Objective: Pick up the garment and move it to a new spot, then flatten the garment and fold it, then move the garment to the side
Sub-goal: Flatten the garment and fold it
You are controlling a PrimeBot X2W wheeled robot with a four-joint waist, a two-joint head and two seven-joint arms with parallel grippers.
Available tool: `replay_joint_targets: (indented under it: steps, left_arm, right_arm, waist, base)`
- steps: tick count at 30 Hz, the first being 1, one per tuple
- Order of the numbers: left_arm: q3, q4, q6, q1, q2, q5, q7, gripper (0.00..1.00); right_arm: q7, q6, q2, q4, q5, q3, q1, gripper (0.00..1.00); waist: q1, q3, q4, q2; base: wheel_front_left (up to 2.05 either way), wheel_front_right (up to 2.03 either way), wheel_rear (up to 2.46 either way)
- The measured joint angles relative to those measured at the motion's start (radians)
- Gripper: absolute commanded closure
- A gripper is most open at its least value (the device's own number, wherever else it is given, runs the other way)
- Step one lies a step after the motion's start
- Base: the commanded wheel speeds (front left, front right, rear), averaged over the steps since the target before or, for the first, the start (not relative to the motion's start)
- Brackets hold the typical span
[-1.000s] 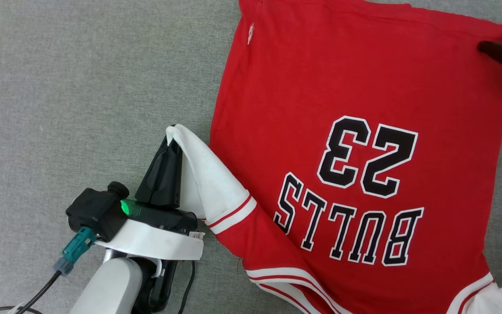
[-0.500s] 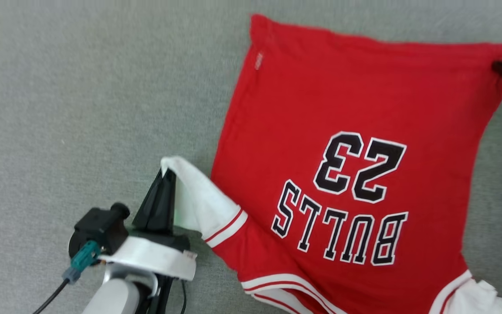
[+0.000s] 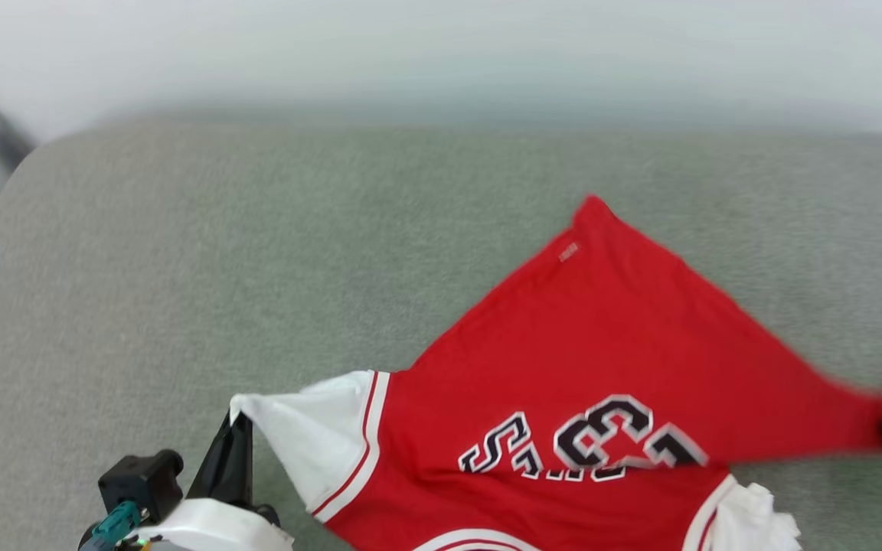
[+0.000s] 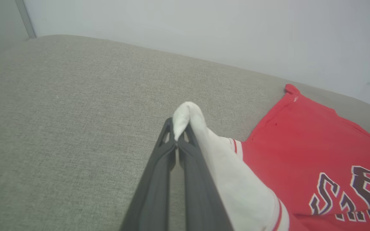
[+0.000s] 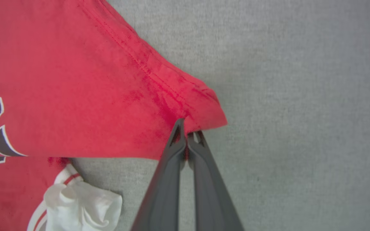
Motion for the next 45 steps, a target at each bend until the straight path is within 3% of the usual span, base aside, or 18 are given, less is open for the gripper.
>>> replay_joint_targets:
  steps: [9,10,11,12,15,19,23,26,30,35,40,45]
  left_arm:
    - [0.018,0.017,0.011,0.028,0.018,-0.020,0.017,1.00]
    - [0.021,0.020,0.012,0.028,0.020,-0.021,0.017,1.00]
    - [0.023,0.021,0.013,0.028,0.021,-0.023,0.017,1.00]
    - [0.025,0.021,0.014,0.028,0.022,-0.024,0.017,1.00]
    - [0.023,0.019,0.016,0.023,0.023,-0.024,0.019,1.00]
    - [0.016,0.012,0.008,0.005,0.024,-0.016,0.008,1.00]
    - [0.012,-0.006,0.003,-0.023,0.022,-0.013,0.001,1.00]
    - [0.006,-0.024,0.001,-0.058,0.018,-0.004,0.000,1.00]
    - [-0.007,-0.051,-0.005,-0.102,0.011,0.011,0.000,1.00]
    - [-0.031,-0.075,-0.017,-0.165,-0.002,0.028,-0.001,1.00]
    - [-0.051,-0.078,-0.036,-0.215,-0.023,0.035,-0.012,1.00]
    - [-0.066,-0.062,-0.054,-0.256,-0.042,0.039,-0.028,1.00]
  right_arm:
    - [0.091,0.000,0.186,-0.112,0.032,-0.135,0.383,1.00]
    - [0.099,0.000,0.201,-0.118,0.032,-0.138,0.399,0.94]
    - [0.100,0.000,0.216,-0.127,0.034,-0.142,0.408,0.54]
    - [0.096,0.000,0.231,-0.138,0.040,-0.148,0.410,0.00]
    - [0.021,0.000,0.250,-0.180,0.046,-0.148,0.411,0.00]
    - [-0.177,0.000,0.235,-0.234,0.033,-0.155,0.324,0.00]
    - [-0.338,0.000,0.230,-0.233,0.038,-0.137,0.231,0.00]
    - [-0.389,0.000,0.217,-0.200,0.039,-0.104,0.128,0.00]
    - [-0.351,0.000,0.179,-0.136,0.042,-0.037,-0.014,0.00]
    - [-0.191,0.000,0.141,-0.038,0.053,0.042,-0.206,0.00]
    - [0.004,0.000,0.141,0.053,0.055,0.086,-0.342,0.00]
    - [0.090,0.000,0.136,0.092,0.045,0.130,-0.429,0.00]
  waist:
    - [0.0000,-0.030,-0.060,0.0000]
    - [0.0000,-0.027,-0.064,0.0000]
    - [0.0000,-0.025,-0.068,0.0000]
    - [0.0000,-0.022,-0.072,0.0000]
    - [0.0000,-0.017,-0.082,-0.0001]
    - [0.0002,-0.002,-0.089,0.0000]
    - [0.0001,0.029,-0.091,0.0000]
    - [0.0003,0.065,-0.088,0.0000]
    - [0.0004,0.117,-0.079,0.0000]
    - [0.0004,0.183,-0.055,0.0000]
    - [0.0005,0.246,-0.019,0.0000]
    - [0.0005,0.300,0.018,-0.0001]
  base:
    - [0.00,0.00,0.00]
    - [0.00,0.00,0.00]
    - [0.00,0.00,0.00]
    - [0.00,0.00,0.00]
    - [0.00,0.00,0.00]
    - [0.00,0.00,0.00]
    - [0.00,0.00,0.00]
    - [0.00,0.00,0.00]
    - [0.00,0.00,0.00]
    - [0.00,0.00,0.00]
    - [0.00,0.00,0.00]
    - [0.00,0.00,0.00]
